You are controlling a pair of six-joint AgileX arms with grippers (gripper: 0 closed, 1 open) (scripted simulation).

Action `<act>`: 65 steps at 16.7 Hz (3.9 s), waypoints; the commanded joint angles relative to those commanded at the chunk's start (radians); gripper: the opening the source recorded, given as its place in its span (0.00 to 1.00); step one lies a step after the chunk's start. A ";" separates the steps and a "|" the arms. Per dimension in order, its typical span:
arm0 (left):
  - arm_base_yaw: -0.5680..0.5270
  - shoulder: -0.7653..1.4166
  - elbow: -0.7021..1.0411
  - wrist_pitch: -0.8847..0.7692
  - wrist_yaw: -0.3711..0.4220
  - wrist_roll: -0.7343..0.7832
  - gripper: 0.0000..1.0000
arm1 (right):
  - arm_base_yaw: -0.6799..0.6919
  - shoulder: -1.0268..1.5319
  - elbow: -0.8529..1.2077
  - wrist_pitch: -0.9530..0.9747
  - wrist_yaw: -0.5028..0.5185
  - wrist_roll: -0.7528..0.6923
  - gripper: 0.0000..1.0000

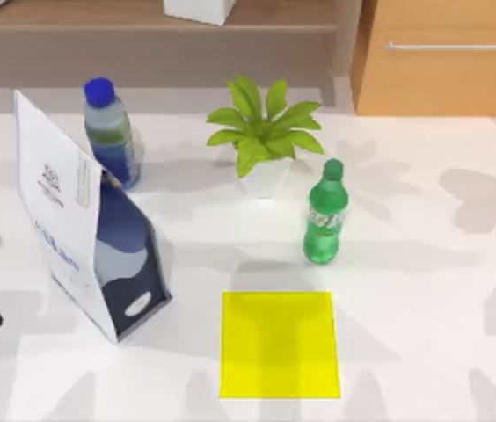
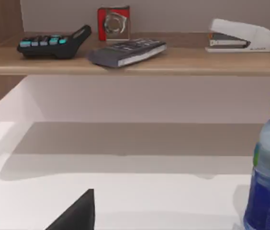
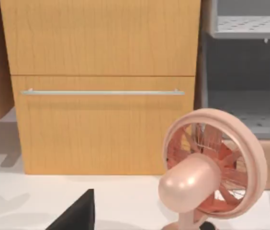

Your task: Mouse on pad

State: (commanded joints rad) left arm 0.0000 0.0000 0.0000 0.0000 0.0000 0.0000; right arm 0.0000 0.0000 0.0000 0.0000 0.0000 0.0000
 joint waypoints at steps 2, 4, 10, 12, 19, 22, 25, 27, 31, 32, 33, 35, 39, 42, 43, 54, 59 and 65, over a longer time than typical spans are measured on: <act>0.000 0.000 0.000 0.000 0.000 0.000 1.00 | 0.000 0.000 0.000 0.000 0.000 0.000 1.00; 0.001 0.031 0.030 -0.021 0.002 0.030 1.00 | 0.000 0.000 0.000 0.000 0.000 0.000 1.00; 0.019 0.375 0.360 -0.242 0.029 0.375 1.00 | 0.000 0.000 0.000 0.000 0.000 0.000 1.00; 0.030 0.568 0.530 -0.351 0.040 0.570 1.00 | 0.000 0.000 0.000 0.000 0.000 0.000 1.00; 0.081 1.367 1.160 -0.760 0.058 1.369 1.00 | 0.000 0.000 0.000 0.000 0.000 0.000 1.00; 0.106 1.666 1.383 -0.920 0.047 1.667 1.00 | 0.000 0.000 0.000 0.000 0.000 0.000 1.00; 0.127 1.885 1.542 -1.055 0.026 1.879 1.00 | 0.000 0.000 0.000 0.000 0.000 0.000 1.00; 0.137 1.979 1.606 -1.123 0.011 1.969 1.00 | 0.000 0.000 0.000 0.000 0.000 0.000 1.00; 0.145 2.043 1.646 -1.176 -0.002 2.028 1.00 | 0.000 0.000 0.000 0.000 0.000 0.000 1.00; 0.145 2.043 1.646 -1.176 -0.002 2.028 1.00 | 0.000 0.000 0.000 0.000 0.000 0.000 1.00; 0.145 2.043 1.646 -1.176 -0.002 2.028 1.00 | 0.000 0.000 0.000 0.000 0.000 0.000 1.00; 0.140 2.041 1.643 -1.173 -0.001 2.027 1.00 | 0.000 0.000 0.000 0.000 0.000 0.000 1.00; 0.143 2.068 1.592 -1.099 -0.002 2.026 1.00 | 0.000 0.000 0.000 0.000 0.000 0.000 1.00; 0.145 2.118 1.508 -0.957 -0.002 2.029 1.00 | 0.000 0.000 0.000 0.000 0.000 0.000 1.00; 0.146 2.135 1.481 -0.911 -0.002 2.030 1.00 | 0.000 0.000 0.000 0.000 0.000 0.000 1.00; 0.148 2.169 1.422 -0.827 -0.001 2.033 0.70 | 0.000 0.000 0.000 0.000 0.000 0.000 1.00; 0.148 2.169 1.422 -0.827 -0.001 2.033 0.32 | 0.000 0.000 0.000 0.000 0.000 0.000 1.00; 0.148 2.169 1.422 -0.827 -0.001 2.033 0.00 | 0.000 0.000 0.000 0.000 0.000 0.000 1.00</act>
State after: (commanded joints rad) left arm 0.1482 2.1685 1.4221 -0.8266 -0.0015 2.0329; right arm 0.0000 0.0000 0.0000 0.0000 0.0000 0.0000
